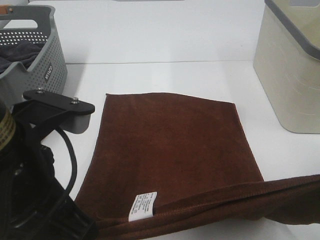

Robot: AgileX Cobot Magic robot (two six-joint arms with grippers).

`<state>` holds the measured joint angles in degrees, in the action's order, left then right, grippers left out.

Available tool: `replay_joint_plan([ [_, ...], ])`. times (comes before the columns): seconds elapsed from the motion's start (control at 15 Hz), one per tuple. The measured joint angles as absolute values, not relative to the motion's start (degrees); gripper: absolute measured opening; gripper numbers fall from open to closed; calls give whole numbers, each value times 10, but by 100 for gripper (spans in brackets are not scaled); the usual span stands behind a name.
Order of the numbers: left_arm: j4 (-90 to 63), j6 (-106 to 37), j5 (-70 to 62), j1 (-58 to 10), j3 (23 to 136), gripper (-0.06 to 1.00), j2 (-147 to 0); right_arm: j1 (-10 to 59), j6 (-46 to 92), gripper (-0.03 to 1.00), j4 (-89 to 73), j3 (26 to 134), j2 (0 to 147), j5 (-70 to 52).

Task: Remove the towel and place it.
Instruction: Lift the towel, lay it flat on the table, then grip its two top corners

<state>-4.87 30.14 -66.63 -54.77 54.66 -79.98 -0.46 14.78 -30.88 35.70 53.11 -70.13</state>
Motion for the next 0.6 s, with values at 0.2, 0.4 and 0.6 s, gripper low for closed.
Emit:
replay_joint_plan([
  [0.2, -44, 336, -677, -548, 544, 2, -800, -5, 148, 10, -300, 357, 526, -701],
  [0.4, -52, 344, -686, -548, 544, 38, -800, -5, 144, 47, -293, 357, 526, -699],
  [0.6, -75, 320, -657, -548, 544, 76, -800, -5, 142, 67, -292, 357, 526, -699],
])
